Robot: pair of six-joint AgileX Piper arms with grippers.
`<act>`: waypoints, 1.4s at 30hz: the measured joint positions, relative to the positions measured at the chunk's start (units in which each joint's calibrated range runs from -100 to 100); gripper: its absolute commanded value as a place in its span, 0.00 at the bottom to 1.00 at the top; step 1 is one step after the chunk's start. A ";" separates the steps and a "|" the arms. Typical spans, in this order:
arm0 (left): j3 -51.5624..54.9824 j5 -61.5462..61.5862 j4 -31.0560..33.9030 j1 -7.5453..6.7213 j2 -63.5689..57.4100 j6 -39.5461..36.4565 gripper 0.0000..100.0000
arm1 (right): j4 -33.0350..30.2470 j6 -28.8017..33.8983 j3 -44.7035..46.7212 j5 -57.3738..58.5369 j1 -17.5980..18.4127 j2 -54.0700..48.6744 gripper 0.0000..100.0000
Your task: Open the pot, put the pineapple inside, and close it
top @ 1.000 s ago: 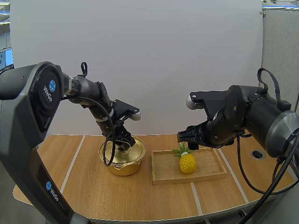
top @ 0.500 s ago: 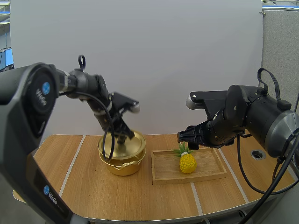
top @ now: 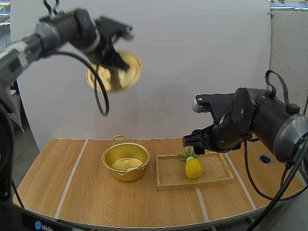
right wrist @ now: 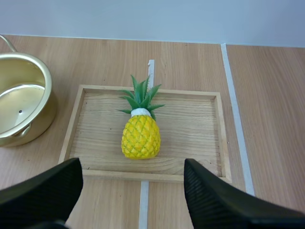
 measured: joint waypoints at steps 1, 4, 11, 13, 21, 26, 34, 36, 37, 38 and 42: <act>-1.68 0.01 0.28 0.00 -0.43 -0.58 0.00 | 0.00 0.00 0.00 0.00 0.00 0.00 1.00; -3.22 0.01 0.55 0.00 -0.54 -1.03 0.00 | 0.00 0.00 0.00 0.00 0.00 0.00 1.00; -12.46 -0.23 0.66 0.00 -1.06 -3.39 0.00 | 0.11 0.00 0.00 0.00 0.00 0.00 1.00; -12.72 -2.52 0.76 0.00 -1.06 -3.29 0.00 | 0.11 0.00 0.00 0.00 0.00 0.03 1.00; -12.72 -4.62 0.76 0.00 -1.06 -3.29 0.00 | 0.11 0.00 0.00 -2.02 0.00 1.85 1.00; -12.72 -4.62 0.76 0.00 -1.06 -3.29 0.00 | 0.24 0.00 -0.32 -10.50 0.00 11.99 1.00; -12.72 -4.62 0.76 0.00 -1.06 -3.29 0.00 | 2.83 -1.14 -0.69 -13.55 0.00 20.51 1.00; -12.72 -4.62 0.76 0.00 -1.06 -3.29 0.00 | 3.27 -1.42 -1.04 -13.52 0.00 21.07 1.00; -12.72 -4.62 0.76 0.00 -1.06 -3.29 0.00 | 3.71 -1.76 -2.07 -13.52 0.00 22.16 1.00; -12.72 -4.62 0.76 0.00 -1.06 -3.29 0.00 | 3.85 -1.86 -2.56 -13.77 0.00 22.52 1.00; -12.72 -4.62 0.76 0.00 -1.06 -3.29 0.00 | 5.04 -2.29 -3.47 -13.98 0.00 24.95 1.00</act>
